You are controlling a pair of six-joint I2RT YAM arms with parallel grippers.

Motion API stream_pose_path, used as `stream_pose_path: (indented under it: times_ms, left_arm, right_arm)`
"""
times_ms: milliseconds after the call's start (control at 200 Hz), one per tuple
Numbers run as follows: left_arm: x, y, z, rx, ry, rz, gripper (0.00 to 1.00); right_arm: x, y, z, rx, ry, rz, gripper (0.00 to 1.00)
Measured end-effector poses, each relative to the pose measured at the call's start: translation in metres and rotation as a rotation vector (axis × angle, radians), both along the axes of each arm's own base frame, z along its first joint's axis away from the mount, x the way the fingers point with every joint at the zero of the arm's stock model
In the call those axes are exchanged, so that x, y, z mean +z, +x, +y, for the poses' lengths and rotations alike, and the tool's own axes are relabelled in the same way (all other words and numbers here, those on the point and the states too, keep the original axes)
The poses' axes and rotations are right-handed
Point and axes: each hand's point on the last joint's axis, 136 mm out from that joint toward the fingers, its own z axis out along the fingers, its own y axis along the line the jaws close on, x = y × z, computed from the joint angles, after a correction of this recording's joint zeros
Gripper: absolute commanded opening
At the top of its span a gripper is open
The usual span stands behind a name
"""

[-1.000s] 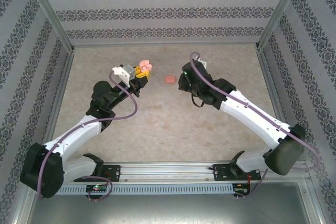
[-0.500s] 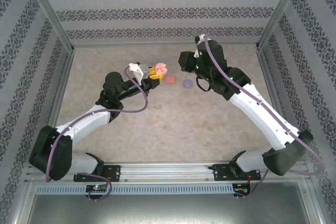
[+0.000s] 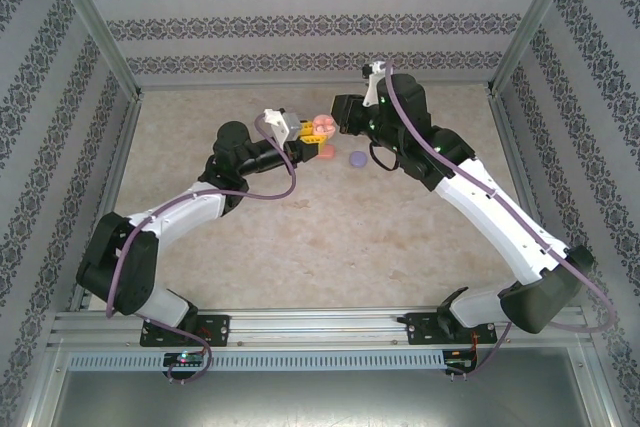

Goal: Insert the wireless bluetooth earbuds into the charging case

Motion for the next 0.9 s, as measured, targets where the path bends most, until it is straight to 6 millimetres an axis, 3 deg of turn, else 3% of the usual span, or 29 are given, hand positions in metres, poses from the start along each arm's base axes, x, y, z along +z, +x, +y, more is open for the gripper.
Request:
stream_pose_path:
  times_ms: [265,904]
  left_arm:
    - [-0.003,0.0,-0.004,-0.015,-0.001,0.009,0.0]
    - [0.001,-0.001,-0.006,-0.022,-0.011,0.009,0.0]
  right_arm:
    - [-0.025,-0.005,0.008,0.02,-0.026,0.039,0.18]
    - [-0.04,-0.005,0.009,0.022,-0.038,0.061,0.16]
